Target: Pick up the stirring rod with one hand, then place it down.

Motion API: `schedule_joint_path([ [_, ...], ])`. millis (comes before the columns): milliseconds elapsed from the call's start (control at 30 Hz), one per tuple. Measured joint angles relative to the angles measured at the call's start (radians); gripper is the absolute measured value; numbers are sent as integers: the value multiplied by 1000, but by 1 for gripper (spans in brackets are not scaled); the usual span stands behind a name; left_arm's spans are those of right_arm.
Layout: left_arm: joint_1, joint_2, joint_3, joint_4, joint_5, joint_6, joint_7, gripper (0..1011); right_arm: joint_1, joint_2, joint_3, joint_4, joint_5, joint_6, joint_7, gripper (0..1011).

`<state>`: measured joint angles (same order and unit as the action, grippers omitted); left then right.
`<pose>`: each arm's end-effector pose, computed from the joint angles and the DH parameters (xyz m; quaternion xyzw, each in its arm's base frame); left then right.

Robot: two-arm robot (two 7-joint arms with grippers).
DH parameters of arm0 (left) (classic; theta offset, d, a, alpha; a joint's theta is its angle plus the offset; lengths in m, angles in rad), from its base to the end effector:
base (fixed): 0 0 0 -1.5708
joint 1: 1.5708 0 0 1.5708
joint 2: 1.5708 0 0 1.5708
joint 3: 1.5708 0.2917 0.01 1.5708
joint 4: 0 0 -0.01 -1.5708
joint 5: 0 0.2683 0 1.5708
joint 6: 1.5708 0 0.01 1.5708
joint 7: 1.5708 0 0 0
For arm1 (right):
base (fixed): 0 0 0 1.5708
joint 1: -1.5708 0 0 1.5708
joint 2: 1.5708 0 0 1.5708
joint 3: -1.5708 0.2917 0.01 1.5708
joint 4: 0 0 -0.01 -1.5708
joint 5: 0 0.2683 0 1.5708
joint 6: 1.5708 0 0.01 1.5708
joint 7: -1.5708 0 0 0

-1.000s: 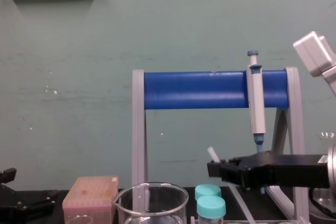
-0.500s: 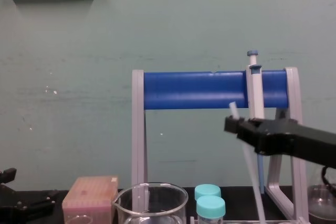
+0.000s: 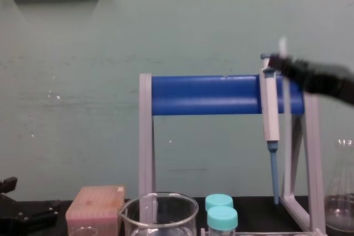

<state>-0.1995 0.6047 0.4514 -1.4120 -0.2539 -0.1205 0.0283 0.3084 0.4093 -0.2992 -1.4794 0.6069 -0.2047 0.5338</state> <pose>0.3201 0.0944 -0.2959 0.1415 -0.1325 0.5799 0.7913 0.3615 -0.0531 -0.2329 0.1438 -0.0807 -0.3877 0.9069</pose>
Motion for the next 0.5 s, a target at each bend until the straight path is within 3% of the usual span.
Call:
schedule_joint_path([
  [267, 0, 0, 0, 0, 0, 0, 0, 1000, 17, -6, 58, 4, -30, -29, -48, 67],
  [500, 0, 0, 0, 0, 0, 0, 0, 1000, 14, -11, 85, 8, -54, -29, -68, 66],
])
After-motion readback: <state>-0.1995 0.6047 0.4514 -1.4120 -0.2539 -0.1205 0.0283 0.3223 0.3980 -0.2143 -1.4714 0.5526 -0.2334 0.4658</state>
